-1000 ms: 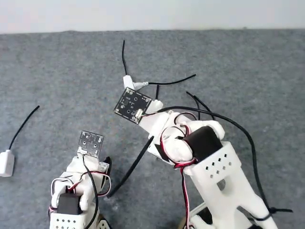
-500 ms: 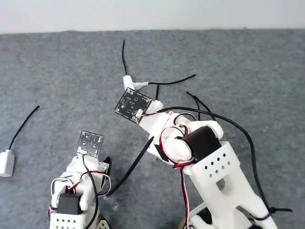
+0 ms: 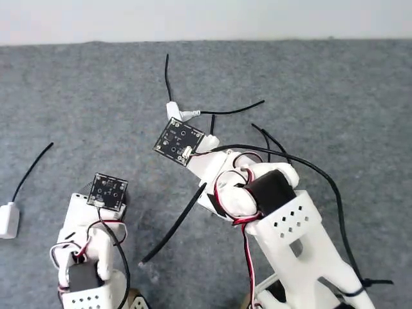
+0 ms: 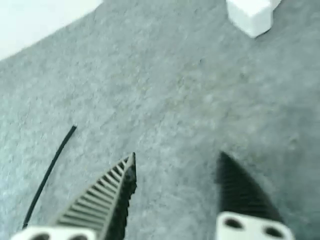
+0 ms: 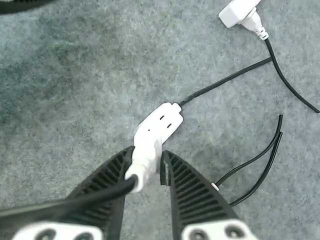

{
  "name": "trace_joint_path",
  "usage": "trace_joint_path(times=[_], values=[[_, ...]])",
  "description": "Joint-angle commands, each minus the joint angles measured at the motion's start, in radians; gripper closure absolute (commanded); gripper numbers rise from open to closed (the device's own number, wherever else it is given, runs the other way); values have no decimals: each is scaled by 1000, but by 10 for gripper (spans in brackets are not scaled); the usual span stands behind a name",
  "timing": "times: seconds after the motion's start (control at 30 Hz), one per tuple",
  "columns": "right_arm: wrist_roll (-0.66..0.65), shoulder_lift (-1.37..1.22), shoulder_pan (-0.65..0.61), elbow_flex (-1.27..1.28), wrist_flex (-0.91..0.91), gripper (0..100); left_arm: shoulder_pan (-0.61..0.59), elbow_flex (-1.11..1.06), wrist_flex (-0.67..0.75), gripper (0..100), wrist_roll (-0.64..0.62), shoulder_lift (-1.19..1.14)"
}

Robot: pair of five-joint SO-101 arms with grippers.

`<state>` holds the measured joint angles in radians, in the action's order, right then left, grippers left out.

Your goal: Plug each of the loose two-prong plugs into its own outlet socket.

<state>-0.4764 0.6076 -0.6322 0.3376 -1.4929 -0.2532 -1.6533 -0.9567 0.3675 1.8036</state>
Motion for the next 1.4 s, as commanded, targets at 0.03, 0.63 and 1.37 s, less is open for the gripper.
trace_joint_path(times=[0.03,0.63,1.37], values=[[6,-2,10,-3,8,988,66,208,-94,662,-94,12],[-238,-252,18,-87,-84,988,379,262,-114,662,-84,9],[-511,-633,130,-158,174,988,284,157,-109,663,-78,11]])
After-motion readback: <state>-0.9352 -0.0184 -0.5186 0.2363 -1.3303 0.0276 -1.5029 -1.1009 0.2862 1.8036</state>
